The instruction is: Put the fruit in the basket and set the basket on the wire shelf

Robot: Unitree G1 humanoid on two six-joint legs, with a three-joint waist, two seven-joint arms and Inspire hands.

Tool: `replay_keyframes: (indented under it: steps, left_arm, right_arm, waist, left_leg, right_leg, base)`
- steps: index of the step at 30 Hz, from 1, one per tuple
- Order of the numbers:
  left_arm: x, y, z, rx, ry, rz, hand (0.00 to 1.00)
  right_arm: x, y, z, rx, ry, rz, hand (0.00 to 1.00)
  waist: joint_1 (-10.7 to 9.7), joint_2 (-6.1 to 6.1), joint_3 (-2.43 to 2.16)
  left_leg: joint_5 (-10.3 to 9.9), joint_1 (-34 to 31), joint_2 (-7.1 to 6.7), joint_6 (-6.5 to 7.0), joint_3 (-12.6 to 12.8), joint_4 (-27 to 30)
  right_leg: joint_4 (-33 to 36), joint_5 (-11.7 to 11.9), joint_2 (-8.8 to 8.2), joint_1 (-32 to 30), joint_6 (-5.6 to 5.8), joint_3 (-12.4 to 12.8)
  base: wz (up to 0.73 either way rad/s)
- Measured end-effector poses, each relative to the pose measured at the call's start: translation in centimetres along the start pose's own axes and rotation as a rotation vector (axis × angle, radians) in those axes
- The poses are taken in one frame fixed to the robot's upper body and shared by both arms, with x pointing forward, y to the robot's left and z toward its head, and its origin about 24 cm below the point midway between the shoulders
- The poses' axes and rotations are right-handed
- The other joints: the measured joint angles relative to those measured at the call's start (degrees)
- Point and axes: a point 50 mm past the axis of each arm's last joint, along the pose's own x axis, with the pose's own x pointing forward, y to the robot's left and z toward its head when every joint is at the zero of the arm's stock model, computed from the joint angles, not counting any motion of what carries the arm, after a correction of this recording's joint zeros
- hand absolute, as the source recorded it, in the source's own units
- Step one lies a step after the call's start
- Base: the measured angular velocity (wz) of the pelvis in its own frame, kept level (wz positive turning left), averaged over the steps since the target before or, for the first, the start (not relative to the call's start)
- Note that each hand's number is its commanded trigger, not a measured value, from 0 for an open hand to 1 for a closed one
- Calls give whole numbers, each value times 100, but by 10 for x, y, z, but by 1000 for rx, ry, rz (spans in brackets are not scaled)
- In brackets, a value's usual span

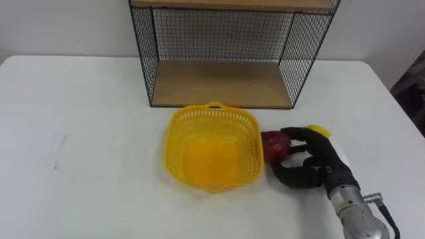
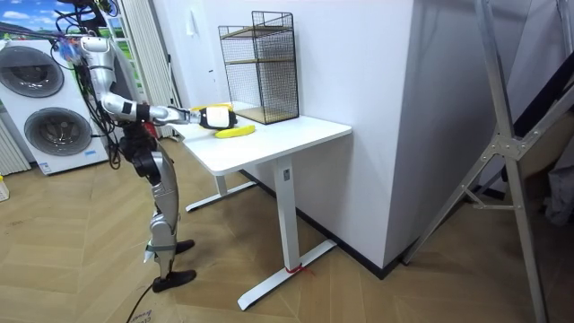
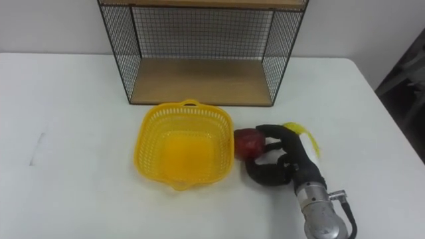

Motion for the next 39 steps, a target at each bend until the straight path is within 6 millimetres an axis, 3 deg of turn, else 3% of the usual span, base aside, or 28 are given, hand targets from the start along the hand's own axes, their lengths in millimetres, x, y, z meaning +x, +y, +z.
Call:
replay_keyframes:
  steps: [9,16,23,33,39]
  left_arm:
    - [-3,-3,-9,3,20,-8,0]
    - [-5,-6,-15,2,36,-15,0]
    - [-6,-7,-18,-36,55,-12,0]
    - [-2,-5,-7,-42,21,-9,0]
    - [-1,-3,1,-41,-10,-10,0]
  right_arm:
    - [0,-7,2,197,-7,-49,100]
    - [0,-19,10,269,-47,-125,100]
    - [0,-43,31,306,-144,-241,100]
    - [-3,-44,61,133,-265,-255,100]
    - [-3,-26,76,33,-323,-153,100]
  waist:
    - [-33,58,5]
    - [-37,179,4]
    - [-119,171,0]
    - [-128,138,5]
    - [-35,116,11]
  left_leg:
    - [0,-39,1,1,35,38]
    - [6,27,4,8,101,-23]
    - [8,36,0,12,135,-34]
    - [8,52,6,11,147,-47]
    - [8,60,24,11,225,-75]
  right_leg:
    - [0,0,-7,-13,0,-10]
    - [1,0,-18,-29,0,9]
    - [5,0,-17,-14,0,57]
    - [6,0,-2,-8,0,138]
    - [4,3,5,-77,-4,189]
  base:
    - [0]
    - [-4]
    - [-2]
    - [0]
    - [-6]
